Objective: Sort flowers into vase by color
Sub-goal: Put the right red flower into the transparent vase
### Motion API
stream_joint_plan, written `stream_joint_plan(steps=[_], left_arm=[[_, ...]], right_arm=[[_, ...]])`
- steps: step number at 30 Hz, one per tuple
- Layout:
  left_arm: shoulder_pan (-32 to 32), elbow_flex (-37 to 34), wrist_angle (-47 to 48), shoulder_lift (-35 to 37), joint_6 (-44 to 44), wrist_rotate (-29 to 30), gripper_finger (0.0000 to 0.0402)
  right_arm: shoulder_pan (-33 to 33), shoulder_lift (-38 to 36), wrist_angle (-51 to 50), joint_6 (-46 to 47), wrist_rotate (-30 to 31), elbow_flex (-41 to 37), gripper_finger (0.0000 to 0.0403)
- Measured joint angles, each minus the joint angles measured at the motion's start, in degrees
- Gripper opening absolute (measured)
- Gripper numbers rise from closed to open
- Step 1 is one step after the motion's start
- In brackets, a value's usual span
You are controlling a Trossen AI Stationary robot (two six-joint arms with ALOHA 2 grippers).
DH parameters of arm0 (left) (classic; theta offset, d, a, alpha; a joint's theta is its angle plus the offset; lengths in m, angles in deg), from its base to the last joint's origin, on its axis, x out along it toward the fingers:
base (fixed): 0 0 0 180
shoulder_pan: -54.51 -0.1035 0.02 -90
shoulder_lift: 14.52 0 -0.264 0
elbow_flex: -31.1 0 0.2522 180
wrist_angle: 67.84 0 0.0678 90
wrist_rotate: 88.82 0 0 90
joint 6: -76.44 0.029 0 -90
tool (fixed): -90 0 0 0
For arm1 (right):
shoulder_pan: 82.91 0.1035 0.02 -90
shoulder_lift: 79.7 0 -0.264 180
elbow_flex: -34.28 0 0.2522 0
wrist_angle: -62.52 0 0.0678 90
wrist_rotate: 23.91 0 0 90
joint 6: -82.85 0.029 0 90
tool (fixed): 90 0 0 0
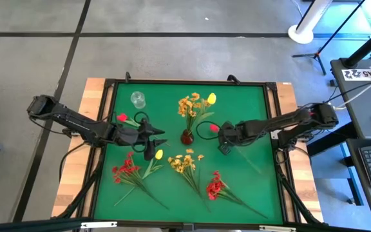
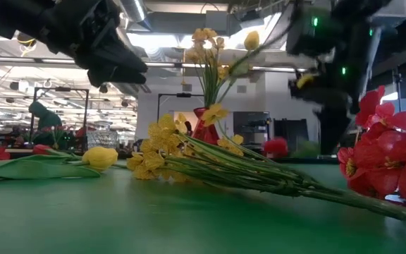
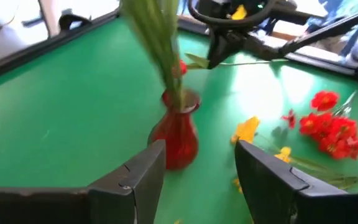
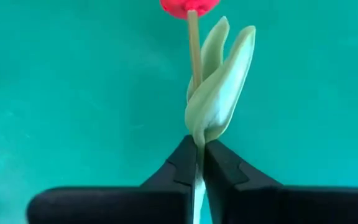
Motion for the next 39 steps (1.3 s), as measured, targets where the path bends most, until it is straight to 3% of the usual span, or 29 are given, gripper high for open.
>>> stream_joint_plan(steps=[6,11,14,17,19,22,27,39], left_arm=[[0.09,0.00,-6.79,1.32,3.86,-0.02,0.0188],[0.70,0.00,-10.69,4.60,5.88,-0.51,0.0188],[1.76,0.03,-13.68,6.24,8.03,-1.46,0.0188],[2.27,1.18,-17.21,6.38,10.21,-4.46,0.0188],[2.34,2.86,-18.67,5.98,11.40,-6.91,0.0188],[2.34,5.80,-19.58,4.31,13.15,-9.20,0.0188],[2.34,11.28,-19.67,0.34,16.36,-9.62,0.0188],[0.16,23.62,-19.21,-14.52,18.93,-14.12,0.0188]], right_arm=[[3.46,-8.72,-10.42,1.61,7.98,6.16,0.0010],[8.55,-17.33,-10.01,1.46,13.93,9.18,0.0006],[11.84,-21.33,-4.81,-1.34,18.67,9.67,0.0005],[13.96,-23.40,7.19,-9.38,20.68,9.73,0.0008],[14.83,-23.34,16.86,-16.82,20.25,9.76,0.0007],[14.86,-21.34,31.29,-27.28,14.89,9.82,0.0005],[14.45,-16.25,48.58,-37.84,9.52,9.76,0.0009],[8.32,-8.17,68.78,-41.97,-1.39,9.76,0.0011]])
